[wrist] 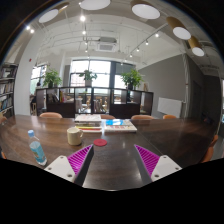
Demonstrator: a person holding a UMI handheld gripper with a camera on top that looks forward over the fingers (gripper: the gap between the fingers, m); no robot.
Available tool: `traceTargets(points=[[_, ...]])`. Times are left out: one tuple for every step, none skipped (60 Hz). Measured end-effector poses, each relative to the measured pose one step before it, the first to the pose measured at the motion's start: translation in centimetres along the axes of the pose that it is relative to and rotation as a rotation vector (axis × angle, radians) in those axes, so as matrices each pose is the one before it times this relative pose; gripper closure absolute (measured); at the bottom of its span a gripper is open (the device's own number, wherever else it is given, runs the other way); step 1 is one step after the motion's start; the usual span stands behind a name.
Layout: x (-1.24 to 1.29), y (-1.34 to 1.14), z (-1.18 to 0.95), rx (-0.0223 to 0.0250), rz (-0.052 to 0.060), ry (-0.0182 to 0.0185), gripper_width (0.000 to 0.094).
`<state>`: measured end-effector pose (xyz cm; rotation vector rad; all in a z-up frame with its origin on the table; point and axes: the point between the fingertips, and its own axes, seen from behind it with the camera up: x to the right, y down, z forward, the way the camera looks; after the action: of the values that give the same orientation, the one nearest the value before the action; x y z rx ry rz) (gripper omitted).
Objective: Pour water
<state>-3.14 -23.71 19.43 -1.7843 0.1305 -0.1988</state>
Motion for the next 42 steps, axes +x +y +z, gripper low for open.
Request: traceTargets(points=[[-0.063, -0.013, 0.005, 0.00349, -0.0042, -0.00132, 0.0115], [-0.117, 0.054, -0.019, 0.00272, -0.0029, -0.00101, 0.0118], [-0.182, 0.152, -0.053, 0.00064, -0.0037, -0.00122, 0.0123], [-0.223, 0.200, -0.081, 0.00015, -0.0057, -0.00140, 0.0112], [-0.267, 0.256, -0.104, 0.00087, -0.0067, -0.00148, 0.0115], [-0.312, 0.286, -0.111, 0.00174, -0.0065, -0.00119, 0.0115], [-0.358, 0.311, -0.099, 0.00161, -0.0052, -0.00144, 0.0113], [-0.118, -0.219, -0.065, 0.00104, -0.0024, -0.00268, 0.0116], [-0.927, 0.753, 0.038, 0.00213, -0.0013, -0.00232, 0.0115], [-0.700, 0.414, -0.015, 0.00311, 0.0003, -0.00368, 0.0115], [-0.693, 0.401, -0.036, 0.00403, 0.0028, -0.00447, 0.0117], [-1.021, 0.465, -0.002, 0.00434, 0.0050, -0.00646, 0.0118], [-0.909, 0.378, -0.045, 0.00266, 0.0059, -0.00953, 0.0115], [-0.971, 0.428, 0.012, 0.00064, 0.0055, -0.01249, 0.0117], [-1.320, 0.494, 0.078, -0.00102, 0.0061, -0.01527, 0.0120], [-1.233, 0.430, -0.004, -0.00116, 0.0059, -0.01716, 0.0114], [-1.253, 0.384, 0.003, -0.00016, 0.0061, -0.01816, 0.0116], [-1.188, 0.355, 0.045, 0.00058, 0.0061, -0.01851, 0.0119], [-1.212, 0.345, 0.089, 0.00105, 0.0060, -0.01938, 0.0117], [-1.198, 0.265, 0.055, 0.00145, 0.0051, -0.02000, 0.0117], [-1.186, 0.224, 0.020, 0.00208, 0.0050, -0.01981, 0.0117], [-1.134, 0.259, 0.086, 0.00108, 0.0049, -0.01999, 0.0115], [-1.216, 0.238, 0.113, -0.00073, 0.0047, -0.02101, 0.0115], [-1.132, 0.240, 0.157, -0.00144, 0.0036, -0.02153, 0.0118], [-1.042, 0.217, 0.150, -0.00139, 0.0026, -0.01963, 0.0113], [-1.058, 0.220, 0.191, -0.00005, 0.0016, -0.01765, 0.0112], [-0.984, 0.124, 0.154, 0.00026, 0.0011, -0.01472, 0.0107], [-0.885, 0.079, 0.258, 0.00051, -0.0001, -0.01420, 0.0111], [-0.871, 0.123, 0.249, 0.00024, -0.0008, -0.01343, 0.0111], [-0.789, 0.050, 0.274, -0.00021, -0.0014, -0.01334, 0.0110], [-0.795, 0.039, 0.290, 0.00001, -0.0012, -0.01298, 0.0106], [-0.734, -0.012, 0.321, 0.00134, -0.0012, -0.01198, 0.0106], [-0.720, -0.028, 0.323, 0.00239, -0.0011, -0.01043, 0.0111], [-0.575, -0.015, 0.362, 0.00231, -0.0012, -0.00948, 0.0110], [-0.615, 0.023, 0.380, 0.00122, -0.0016, -0.00856, 0.0109], [-0.535, -0.001, 0.392, 0.00044, -0.0022, -0.00696, 0.0108], [-0.468, -0.044, 0.416, 0.00134, -0.0028, -0.00520, 0.0110], [-0.433, -0.079, 0.411, 0.00208, -0.0037, -0.00369, 0.0110], [-0.343, -0.072, 0.383, 0.00206, -0.0039, -0.00258, 0.0113], [-0.359, -0.071, 0.414, 0.00122, -0.0035, -0.00142, 0.0112], [-0.361, -0.055, 0.427, 0.00028, -0.0018, -0.00096, 0.0112], [-0.292, -0.063, 0.421, -0.00012, -0.0006, -0.00063, 0.0111]])
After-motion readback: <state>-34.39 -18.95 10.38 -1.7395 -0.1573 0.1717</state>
